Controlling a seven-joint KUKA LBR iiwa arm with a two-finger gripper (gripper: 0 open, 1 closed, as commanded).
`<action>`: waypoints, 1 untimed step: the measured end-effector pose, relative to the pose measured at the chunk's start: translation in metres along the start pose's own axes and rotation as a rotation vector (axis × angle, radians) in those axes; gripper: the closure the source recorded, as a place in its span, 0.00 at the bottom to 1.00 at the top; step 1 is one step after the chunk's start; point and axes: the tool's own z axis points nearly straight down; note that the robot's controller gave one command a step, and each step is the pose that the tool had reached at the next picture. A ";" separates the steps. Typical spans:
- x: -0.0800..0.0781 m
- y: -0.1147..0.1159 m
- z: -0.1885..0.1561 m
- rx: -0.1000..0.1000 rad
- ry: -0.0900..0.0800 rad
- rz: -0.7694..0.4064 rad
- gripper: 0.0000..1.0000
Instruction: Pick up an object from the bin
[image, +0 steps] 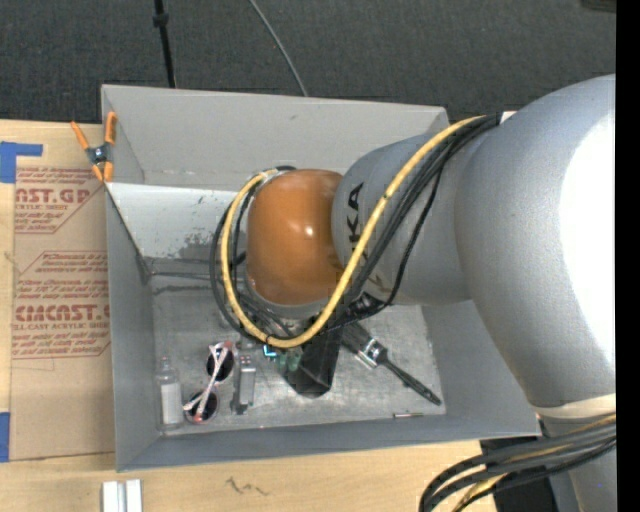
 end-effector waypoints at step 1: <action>-0.002 -0.001 -0.004 -0.001 -0.007 0.002 0.00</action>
Offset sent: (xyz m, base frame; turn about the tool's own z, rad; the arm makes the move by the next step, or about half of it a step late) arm -0.0125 0.0613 -0.0607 -0.4108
